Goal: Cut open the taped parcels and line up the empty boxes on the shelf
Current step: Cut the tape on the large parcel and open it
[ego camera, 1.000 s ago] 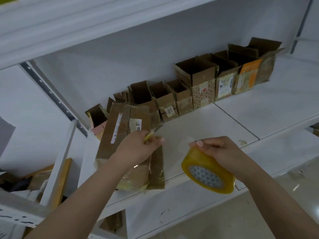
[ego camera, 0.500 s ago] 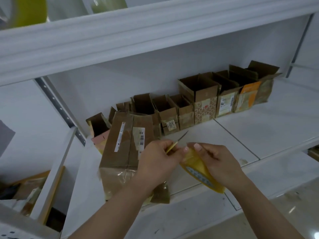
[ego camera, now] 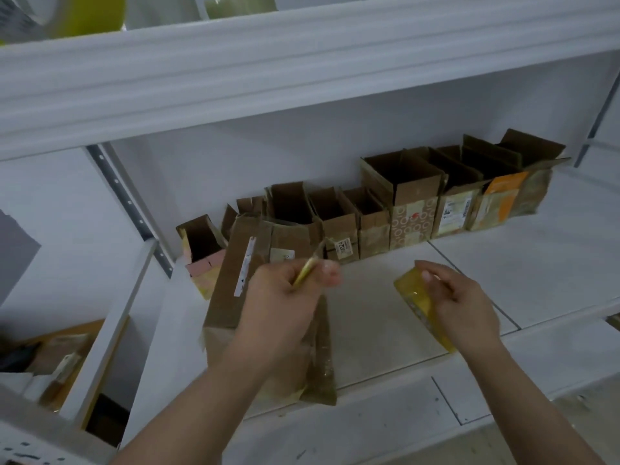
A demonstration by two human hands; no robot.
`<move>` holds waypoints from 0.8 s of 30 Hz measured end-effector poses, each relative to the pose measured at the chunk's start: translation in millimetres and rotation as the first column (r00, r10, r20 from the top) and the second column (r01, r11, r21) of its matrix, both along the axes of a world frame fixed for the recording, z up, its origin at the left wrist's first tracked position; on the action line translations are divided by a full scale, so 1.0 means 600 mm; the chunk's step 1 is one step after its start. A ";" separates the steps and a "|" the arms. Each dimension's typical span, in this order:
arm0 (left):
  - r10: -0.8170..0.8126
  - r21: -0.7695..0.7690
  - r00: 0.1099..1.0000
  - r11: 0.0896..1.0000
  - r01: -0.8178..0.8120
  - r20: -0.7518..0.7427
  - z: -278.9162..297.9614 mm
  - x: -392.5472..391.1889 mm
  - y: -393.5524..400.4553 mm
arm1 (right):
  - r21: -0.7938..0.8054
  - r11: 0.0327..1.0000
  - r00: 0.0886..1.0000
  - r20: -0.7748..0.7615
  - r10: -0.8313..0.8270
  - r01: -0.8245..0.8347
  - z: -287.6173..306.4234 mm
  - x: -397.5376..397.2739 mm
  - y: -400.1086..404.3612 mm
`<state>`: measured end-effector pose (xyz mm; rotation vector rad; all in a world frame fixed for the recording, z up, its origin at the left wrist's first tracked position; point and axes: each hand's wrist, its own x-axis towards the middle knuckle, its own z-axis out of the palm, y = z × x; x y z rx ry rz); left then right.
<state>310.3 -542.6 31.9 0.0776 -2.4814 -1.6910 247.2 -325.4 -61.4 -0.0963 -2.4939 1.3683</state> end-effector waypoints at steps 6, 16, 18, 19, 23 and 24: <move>0.303 -0.006 0.947 0.952 -0.305 -0.106 0.011 0.007 -0.113 | 0.492 0.870 0.999 0.024 -0.023 0.008 -0.085 -0.054 0.004; 0.515 -0.544 0.826 0.771 -0.331 0.228 -0.164 0.038 -0.308 | 0.526 0.850 0.991 0.125 -0.054 -0.020 -0.138 -0.072 -0.045; 0.489 -0.590 0.804 0.776 -0.223 0.339 -0.223 0.034 -0.330 | 0.392 0.919 0.998 -0.005 0.058 -0.052 -0.105 -0.056 -0.075; 0.482 -0.606 0.790 0.774 -0.182 0.379 -0.249 0.032 -0.339 | 0.312 0.945 0.992 -0.040 0.116 -0.098 -0.089 -0.045 -0.093; 0.465 -0.732 0.796 0.680 -0.042 0.386 -0.304 0.029 -0.350 | 0.083 0.976 0.972 -0.100 0.211 -0.203 -0.056 0.003 -0.143; 0.477 -0.741 0.801 0.669 -0.064 0.362 -0.304 0.027 -0.348 | 0.027 0.977 0.973 -0.088 0.212 -0.210 -0.054 0.013 -0.149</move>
